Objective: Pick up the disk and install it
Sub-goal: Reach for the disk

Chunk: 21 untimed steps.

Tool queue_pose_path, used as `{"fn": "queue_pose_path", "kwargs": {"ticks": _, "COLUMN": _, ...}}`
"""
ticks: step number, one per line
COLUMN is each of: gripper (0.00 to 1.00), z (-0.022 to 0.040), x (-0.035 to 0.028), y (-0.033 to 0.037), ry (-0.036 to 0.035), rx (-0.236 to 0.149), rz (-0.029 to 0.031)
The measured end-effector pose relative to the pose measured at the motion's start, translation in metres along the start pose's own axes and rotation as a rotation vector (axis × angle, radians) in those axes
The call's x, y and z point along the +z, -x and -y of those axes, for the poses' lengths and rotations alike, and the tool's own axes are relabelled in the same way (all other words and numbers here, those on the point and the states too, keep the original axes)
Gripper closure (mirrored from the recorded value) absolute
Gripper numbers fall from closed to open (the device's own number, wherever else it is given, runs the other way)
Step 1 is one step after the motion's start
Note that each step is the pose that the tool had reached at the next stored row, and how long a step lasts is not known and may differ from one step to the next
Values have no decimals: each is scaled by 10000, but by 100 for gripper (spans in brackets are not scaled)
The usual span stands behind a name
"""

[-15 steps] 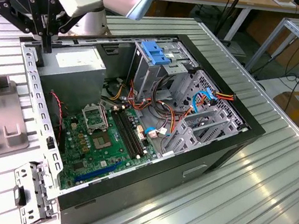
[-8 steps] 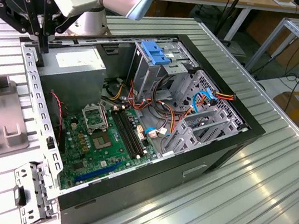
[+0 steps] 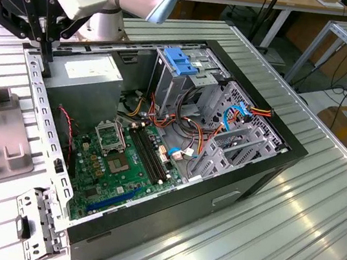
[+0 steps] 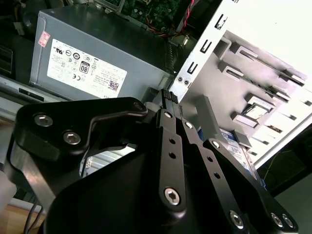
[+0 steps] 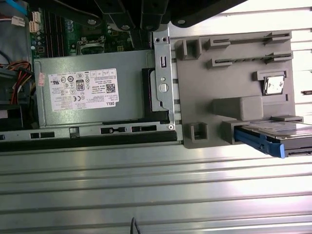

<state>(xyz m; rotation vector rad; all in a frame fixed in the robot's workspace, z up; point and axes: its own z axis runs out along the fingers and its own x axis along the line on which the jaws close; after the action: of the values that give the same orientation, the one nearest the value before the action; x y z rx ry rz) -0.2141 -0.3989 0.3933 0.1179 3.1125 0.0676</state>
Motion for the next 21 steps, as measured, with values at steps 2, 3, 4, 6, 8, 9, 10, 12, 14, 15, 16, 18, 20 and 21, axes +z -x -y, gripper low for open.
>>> {"fn": "queue_pose_path", "kwargs": {"ticks": 2, "gripper": 89, "z": 2, "x": 0, "y": -23, "ry": 1, "rx": -1, "rz": 1}}
{"fn": "queue_pose_path", "kwargs": {"ticks": 3, "gripper": 89, "z": 2, "x": -1, "y": -30, "ry": 0, "rx": 0, "rz": 0}}
{"fn": "queue_pose_path", "kwargs": {"ticks": 4, "gripper": 89, "z": 3, "x": -1, "y": -36, "ry": 0, "rx": 0, "rz": 0}}
{"fn": "queue_pose_path", "kwargs": {"ticks": 6, "gripper": 89, "z": 4, "x": -1, "y": -50, "ry": 0, "rx": 1, "rz": 0}}
{"fn": "queue_pose_path", "kwargs": {"ticks": 8, "gripper": 89, "z": 6, "x": -2, "y": -85, "ry": 0, "rx": 0, "rz": 1}}
{"fn": "queue_pose_path", "kwargs": {"ticks": 9, "gripper": 89, "z": 7, "x": -3, "y": -99, "ry": 0, "rx": 0, "rz": 0}}
{"fn": "queue_pose_path", "kwargs": {"ticks": 10, "gripper": 89, "z": 9, "x": -3, "y": -116, "ry": 0, "rx": 1, "rz": 1}}
{"fn": "queue_pose_path", "kwargs": {"ticks": 12, "gripper": 89, "z": 11, "x": -4, "y": -145, "ry": 0, "rx": 1, "rz": 0}}
{"fn": "queue_pose_path", "kwargs": {"ticks": 14, "gripper": 89, "z": 12, "x": -5, "y": -161, "ry": 0, "rx": 0, "rz": 0}}
{"fn": "queue_pose_path", "kwargs": {"ticks": 15, "gripper": 89, "z": 12, "x": -5, "y": -168, "ry": 0, "rx": 0, "rz": 0}}
{"fn": "queue_pose_path", "kwargs": {"ticks": 16, "gripper": 89, "z": 13, "x": -5, "y": -175, "ry": 0, "rx": 0, "rz": 0}}
{"fn": "queue_pose_path", "kwargs": {"ticks": 18, "gripper": 89, "z": 14, "x": -5, "y": -189, "ry": 0, "rx": 0, "rz": 1}}
{"fn": "queue_pose_path", "kwargs": {"ticks": 20, "gripper": 89, "z": 15, "x": -5, "y": -204, "ry": 0, "rx": 0, "rz": 0}}
{"fn": "queue_pose_path", "kwargs": {"ticks": 21, "gripper": 89, "z": 16, "x": -6, "y": -210, "ry": 0, "rx": 0, "rz": 0}}
